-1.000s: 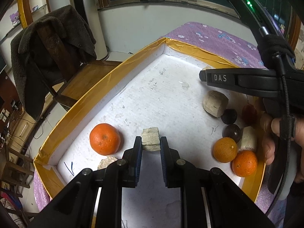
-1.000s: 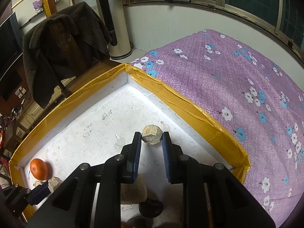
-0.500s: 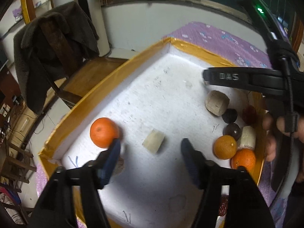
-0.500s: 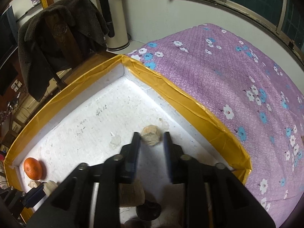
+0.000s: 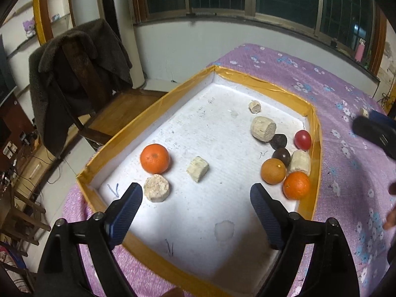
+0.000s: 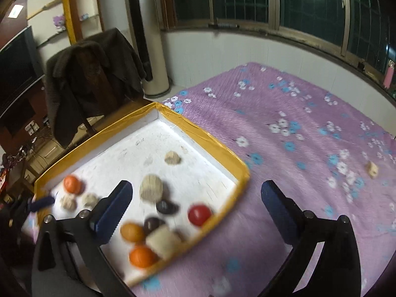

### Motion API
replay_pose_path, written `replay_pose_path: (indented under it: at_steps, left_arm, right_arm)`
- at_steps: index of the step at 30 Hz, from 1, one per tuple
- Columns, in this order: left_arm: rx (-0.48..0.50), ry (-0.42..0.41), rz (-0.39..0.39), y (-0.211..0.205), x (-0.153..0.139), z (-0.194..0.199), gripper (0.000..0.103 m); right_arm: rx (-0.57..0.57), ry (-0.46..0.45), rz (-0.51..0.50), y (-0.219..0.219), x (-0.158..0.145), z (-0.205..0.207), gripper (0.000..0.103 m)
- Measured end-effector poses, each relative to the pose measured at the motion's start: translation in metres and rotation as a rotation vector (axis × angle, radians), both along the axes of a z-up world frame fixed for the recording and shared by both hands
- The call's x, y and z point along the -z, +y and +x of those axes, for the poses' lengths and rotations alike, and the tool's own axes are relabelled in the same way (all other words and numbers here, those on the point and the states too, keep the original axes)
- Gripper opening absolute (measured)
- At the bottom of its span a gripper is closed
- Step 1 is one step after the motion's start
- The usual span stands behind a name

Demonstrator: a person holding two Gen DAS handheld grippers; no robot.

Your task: Organize fruits

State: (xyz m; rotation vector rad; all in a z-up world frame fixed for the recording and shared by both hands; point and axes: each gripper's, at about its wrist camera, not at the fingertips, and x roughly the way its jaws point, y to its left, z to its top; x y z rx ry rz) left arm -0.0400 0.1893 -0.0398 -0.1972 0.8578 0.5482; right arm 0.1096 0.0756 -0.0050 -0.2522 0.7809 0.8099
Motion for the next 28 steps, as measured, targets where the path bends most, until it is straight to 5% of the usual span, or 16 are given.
replay_pose_path:
  at_steps: [4,15,28]
  left_arm:
    - [-0.016,-0.010,0.040,-0.008,-0.005,-0.009,0.103]
    - [-0.003,-0.079,0.086,-0.026,-0.024,-0.029,0.103]
    - [-0.017,-0.109,0.123,-0.031,-0.031,-0.031,0.103]
  right_arm:
    - [-0.028,-0.036,0.039,-0.040,-0.011,-0.030,0.103]
    - [-0.188,-0.124,0.048,-0.073,-0.021,-0.115,0.103]
    - [-0.183,-0.120,0.059,-0.083,-0.017,-0.132,0.103]
